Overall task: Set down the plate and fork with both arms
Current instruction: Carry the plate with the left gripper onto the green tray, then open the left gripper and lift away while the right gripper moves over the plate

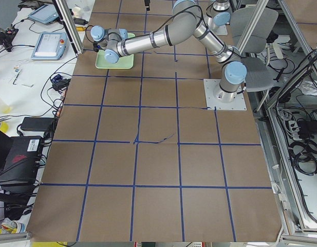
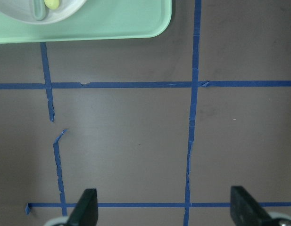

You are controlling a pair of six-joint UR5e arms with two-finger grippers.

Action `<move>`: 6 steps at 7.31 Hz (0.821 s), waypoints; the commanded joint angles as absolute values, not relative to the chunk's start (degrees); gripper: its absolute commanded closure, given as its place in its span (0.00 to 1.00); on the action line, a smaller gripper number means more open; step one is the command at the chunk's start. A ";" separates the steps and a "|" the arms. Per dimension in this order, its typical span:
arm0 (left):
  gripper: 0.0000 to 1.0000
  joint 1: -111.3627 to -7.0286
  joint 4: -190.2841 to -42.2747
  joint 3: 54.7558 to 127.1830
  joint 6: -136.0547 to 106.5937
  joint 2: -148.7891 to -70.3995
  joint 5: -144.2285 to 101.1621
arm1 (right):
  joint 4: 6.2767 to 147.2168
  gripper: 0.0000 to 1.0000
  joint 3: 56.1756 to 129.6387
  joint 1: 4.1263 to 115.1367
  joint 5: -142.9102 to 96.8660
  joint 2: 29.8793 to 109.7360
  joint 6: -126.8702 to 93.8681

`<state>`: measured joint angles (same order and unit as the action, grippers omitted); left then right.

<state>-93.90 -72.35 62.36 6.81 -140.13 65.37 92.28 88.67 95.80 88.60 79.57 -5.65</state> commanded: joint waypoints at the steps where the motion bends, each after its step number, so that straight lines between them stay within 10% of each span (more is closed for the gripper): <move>1: 0.73 -94.13 -71.55 62.49 7.47 -140.71 65.92 | 93.42 0.00 88.68 95.89 88.59 79.54 -5.63; 2: 0.23 -94.13 -69.89 62.49 7.38 -140.63 66.44 | 93.51 0.00 88.59 95.80 88.59 79.11 -5.63; 3: 0.00 -94.13 -68.22 62.49 6.51 -139.67 66.45 | 94.39 0.00 87.90 95.80 88.59 78.14 -5.45; 6: 0.00 -93.61 -75.53 64.67 6.42 -130.91 81.42 | 109.13 0.00 85.36 95.89 88.16 74.03 -6.94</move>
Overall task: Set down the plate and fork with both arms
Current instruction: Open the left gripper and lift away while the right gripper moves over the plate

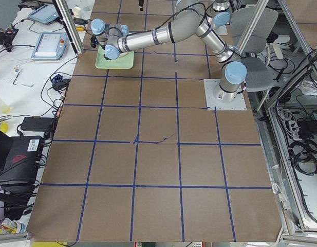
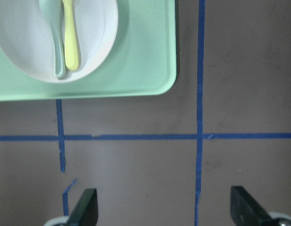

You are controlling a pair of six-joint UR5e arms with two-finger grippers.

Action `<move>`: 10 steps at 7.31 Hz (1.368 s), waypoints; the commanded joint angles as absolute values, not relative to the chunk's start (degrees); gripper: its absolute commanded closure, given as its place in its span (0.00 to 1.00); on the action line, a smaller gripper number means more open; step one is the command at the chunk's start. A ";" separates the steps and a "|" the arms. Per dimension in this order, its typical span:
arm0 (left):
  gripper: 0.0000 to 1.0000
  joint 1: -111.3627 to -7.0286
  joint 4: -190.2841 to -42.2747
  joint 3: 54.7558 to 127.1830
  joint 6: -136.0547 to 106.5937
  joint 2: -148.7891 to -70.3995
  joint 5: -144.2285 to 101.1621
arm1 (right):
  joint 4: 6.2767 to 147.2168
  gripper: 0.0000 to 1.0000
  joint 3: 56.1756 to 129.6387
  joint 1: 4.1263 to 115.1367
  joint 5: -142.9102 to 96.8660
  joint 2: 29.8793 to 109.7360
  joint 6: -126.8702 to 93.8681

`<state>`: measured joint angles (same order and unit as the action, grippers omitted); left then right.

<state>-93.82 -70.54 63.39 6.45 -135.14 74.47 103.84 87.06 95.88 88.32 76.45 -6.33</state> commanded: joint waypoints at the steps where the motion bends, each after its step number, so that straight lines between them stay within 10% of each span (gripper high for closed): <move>1: 0.00 -91.78 -81.15 66.86 6.50 -126.78 83.04 | 110.64 0.00 82.38 95.98 87.89 70.87 -9.47; 2: 0.00 -89.76 -85.65 68.71 7.55 -122.74 85.58 | 114.31 0.00 79.92 96.32 87.46 67.01 -10.01; 3: 0.00 -88.52 -88.91 69.95 9.82 -119.30 87.26 | 116.52 0.31 78.76 96.85 86.15 63.14 -11.93; 10: 0.00 -86.84 -90.97 81.38 10.99 -110.04 89.56 | 125.24 0.46 69.79 102.13 85.43 46.06 -14.24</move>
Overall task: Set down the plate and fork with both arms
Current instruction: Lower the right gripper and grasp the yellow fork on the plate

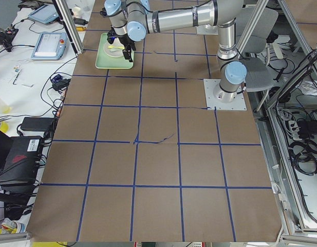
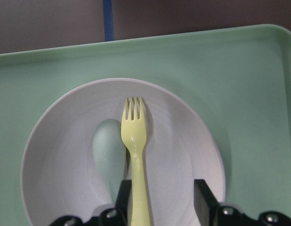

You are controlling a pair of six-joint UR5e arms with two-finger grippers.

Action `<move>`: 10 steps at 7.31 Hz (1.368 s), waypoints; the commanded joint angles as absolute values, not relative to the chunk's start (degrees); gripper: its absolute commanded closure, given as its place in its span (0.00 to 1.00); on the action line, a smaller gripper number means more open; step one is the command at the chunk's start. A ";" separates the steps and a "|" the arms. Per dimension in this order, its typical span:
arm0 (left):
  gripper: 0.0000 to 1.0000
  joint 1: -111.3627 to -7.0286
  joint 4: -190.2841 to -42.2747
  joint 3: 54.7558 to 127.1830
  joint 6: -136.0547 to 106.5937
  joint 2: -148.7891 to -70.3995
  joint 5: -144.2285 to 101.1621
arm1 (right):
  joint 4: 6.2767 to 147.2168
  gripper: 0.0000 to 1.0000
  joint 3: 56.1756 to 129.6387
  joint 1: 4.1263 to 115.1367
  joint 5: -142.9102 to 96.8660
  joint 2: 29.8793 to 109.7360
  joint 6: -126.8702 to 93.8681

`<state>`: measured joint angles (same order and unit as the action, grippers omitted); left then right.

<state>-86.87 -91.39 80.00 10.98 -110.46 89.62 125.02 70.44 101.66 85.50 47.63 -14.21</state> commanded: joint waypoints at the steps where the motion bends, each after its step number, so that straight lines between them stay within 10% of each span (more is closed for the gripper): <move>1: 0.00 -86.75 -90.97 81.73 10.99 -110.04 89.47 | 125.33 0.47 69.79 102.13 85.52 44.92 -14.24; 10: 0.00 -85.43 -89.91 83.06 12.82 -110.13 89.47 | 126.12 0.58 70.05 102.48 84.46 42.54 -14.15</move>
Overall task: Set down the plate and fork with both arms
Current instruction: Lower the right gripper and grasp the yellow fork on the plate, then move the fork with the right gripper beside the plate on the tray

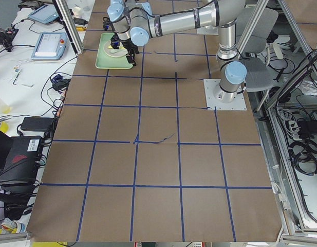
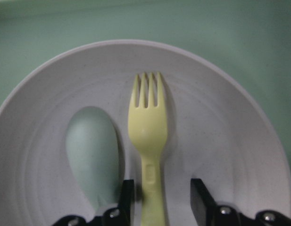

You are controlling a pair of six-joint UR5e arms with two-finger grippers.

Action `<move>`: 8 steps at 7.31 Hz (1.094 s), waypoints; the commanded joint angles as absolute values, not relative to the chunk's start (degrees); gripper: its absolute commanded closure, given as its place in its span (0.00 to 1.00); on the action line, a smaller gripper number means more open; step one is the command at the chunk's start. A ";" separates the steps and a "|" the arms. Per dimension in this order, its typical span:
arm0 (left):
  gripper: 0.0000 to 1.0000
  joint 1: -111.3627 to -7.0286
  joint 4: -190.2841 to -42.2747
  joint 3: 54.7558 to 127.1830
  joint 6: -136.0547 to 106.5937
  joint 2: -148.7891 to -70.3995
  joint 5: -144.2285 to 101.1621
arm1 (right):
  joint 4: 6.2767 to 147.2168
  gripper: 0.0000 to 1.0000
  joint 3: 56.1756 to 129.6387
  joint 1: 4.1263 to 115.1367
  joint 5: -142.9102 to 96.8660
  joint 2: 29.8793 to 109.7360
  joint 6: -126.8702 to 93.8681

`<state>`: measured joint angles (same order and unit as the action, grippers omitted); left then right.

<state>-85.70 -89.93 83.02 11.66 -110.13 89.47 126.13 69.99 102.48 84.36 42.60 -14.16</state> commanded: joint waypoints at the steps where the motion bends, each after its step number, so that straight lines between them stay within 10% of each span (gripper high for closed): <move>1: 0.00 -85.34 -89.91 83.06 13.09 -110.13 89.56 | 126.04 0.86 70.05 102.48 84.20 42.37 -14.15; 2: 0.00 -85.34 -89.91 83.06 13.10 -110.13 89.56 | 126.04 1.00 70.05 102.48 84.03 42.54 -14.24; 8: 0.00 -83.67 -89.83 82.97 14.85 -109.86 89.56 | 124.72 1.00 70.66 101.87 85.08 49.99 -15.82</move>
<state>-83.95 -89.89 82.99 14.32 -109.95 89.54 125.21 70.24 102.30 84.74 47.50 -15.49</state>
